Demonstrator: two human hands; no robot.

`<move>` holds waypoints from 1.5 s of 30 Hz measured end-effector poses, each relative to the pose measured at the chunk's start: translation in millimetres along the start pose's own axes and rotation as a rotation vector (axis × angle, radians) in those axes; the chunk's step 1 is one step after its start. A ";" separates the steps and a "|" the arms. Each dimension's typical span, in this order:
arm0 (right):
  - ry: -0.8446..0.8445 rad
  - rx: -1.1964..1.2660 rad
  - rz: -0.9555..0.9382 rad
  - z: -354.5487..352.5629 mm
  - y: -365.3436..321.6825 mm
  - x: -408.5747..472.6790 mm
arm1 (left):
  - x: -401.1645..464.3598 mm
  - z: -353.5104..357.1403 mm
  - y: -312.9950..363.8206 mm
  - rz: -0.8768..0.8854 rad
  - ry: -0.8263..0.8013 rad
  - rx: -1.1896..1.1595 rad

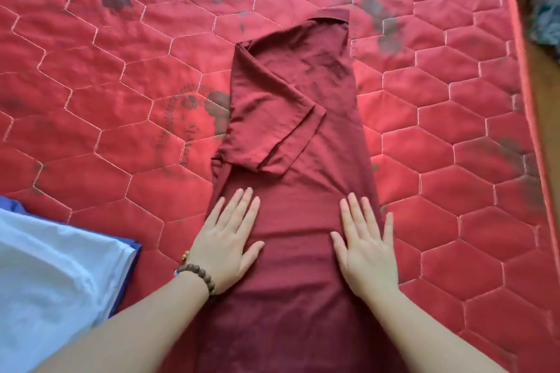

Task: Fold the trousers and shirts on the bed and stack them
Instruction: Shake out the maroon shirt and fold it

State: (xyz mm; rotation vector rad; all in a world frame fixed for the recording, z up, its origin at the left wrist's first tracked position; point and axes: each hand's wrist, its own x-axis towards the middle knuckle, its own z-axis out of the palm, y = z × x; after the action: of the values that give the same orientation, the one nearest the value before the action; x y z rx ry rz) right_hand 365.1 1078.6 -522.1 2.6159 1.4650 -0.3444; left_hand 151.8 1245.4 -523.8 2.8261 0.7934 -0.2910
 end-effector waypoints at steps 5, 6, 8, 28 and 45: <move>0.083 0.035 0.081 -1.9 -3.2 -24.5 | -23.4 0.0 26.5 -0.163 0.056 -0.021; 0.109 0.050 0.028 -0.5 -15.2 -31.7 | -29.9 1.6 42.0 -0.112 0.051 -0.044; 0.122 0.078 -0.133 5.9 -45.8 -53.3 | -47.8 9.4 75.2 0.021 0.038 -0.058; -0.095 0.085 -0.102 20.2 77.5 -216.1 | -198.3 42.6 53.3 0.181 -0.089 0.107; 0.035 0.169 -0.519 -4.6 56.1 -176.5 | -181.2 6.3 65.6 0.120 0.079 -0.105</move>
State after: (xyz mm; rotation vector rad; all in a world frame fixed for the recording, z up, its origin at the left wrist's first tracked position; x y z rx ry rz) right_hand 324.5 904.7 -472.4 2.3240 2.2063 -0.4904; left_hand 34.0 1099.9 -478.1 2.7861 0.6312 -0.1166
